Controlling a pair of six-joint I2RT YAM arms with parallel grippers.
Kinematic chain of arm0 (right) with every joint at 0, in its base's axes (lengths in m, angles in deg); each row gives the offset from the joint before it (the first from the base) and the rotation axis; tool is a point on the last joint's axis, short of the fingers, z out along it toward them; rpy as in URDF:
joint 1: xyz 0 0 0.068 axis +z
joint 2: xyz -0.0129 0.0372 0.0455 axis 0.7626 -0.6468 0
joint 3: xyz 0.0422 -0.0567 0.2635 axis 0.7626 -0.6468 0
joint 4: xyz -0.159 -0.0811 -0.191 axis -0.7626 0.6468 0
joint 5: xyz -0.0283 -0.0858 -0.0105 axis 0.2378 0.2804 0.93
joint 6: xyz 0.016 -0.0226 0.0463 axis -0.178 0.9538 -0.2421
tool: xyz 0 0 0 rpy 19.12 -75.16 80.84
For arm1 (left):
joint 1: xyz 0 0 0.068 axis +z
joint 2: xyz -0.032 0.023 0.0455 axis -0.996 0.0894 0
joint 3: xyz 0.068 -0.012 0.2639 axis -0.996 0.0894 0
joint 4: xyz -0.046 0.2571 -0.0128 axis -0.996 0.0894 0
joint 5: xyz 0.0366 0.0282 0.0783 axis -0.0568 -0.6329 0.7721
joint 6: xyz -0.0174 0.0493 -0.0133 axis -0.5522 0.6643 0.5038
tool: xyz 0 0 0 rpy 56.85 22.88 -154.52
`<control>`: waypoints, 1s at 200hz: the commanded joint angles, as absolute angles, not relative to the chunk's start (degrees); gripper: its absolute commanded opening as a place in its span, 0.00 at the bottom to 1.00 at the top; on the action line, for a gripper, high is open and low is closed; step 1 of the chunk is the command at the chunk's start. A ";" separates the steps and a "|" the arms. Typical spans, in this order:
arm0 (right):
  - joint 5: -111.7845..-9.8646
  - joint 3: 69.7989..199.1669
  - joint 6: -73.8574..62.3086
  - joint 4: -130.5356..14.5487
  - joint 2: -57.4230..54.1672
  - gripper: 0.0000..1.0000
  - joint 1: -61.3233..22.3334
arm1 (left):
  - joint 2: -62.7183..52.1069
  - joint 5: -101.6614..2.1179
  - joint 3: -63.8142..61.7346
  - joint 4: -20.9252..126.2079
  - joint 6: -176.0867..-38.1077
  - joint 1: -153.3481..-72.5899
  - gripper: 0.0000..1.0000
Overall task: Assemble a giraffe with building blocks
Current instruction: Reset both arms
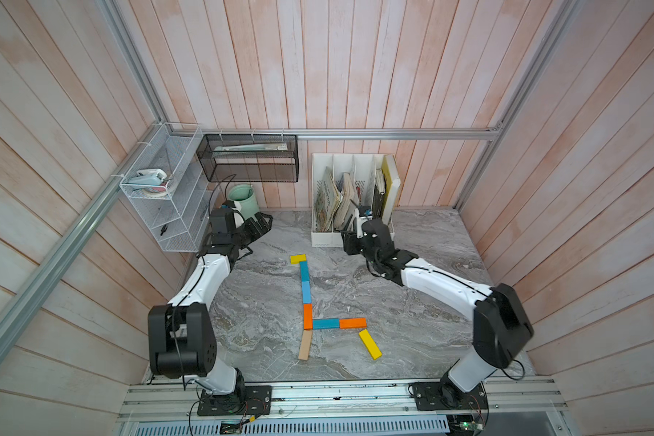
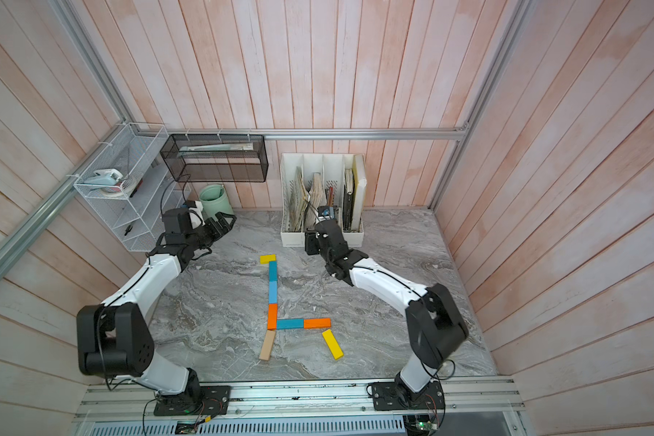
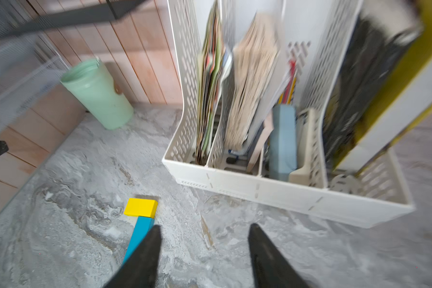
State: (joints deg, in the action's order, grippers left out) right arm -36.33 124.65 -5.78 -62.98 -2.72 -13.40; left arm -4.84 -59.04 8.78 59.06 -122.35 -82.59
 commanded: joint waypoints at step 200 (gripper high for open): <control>-38.37 58.49 16.46 -160.45 -7.06 0.98 -44.27 | -15.80 -47.00 62.58 -5.35 -92.20 -80.11 1.00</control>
State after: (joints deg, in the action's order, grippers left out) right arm -35.53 60.95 19.14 -140.52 -1.10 -41.51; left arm -18.87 -48.59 61.21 1.71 -95.48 -80.62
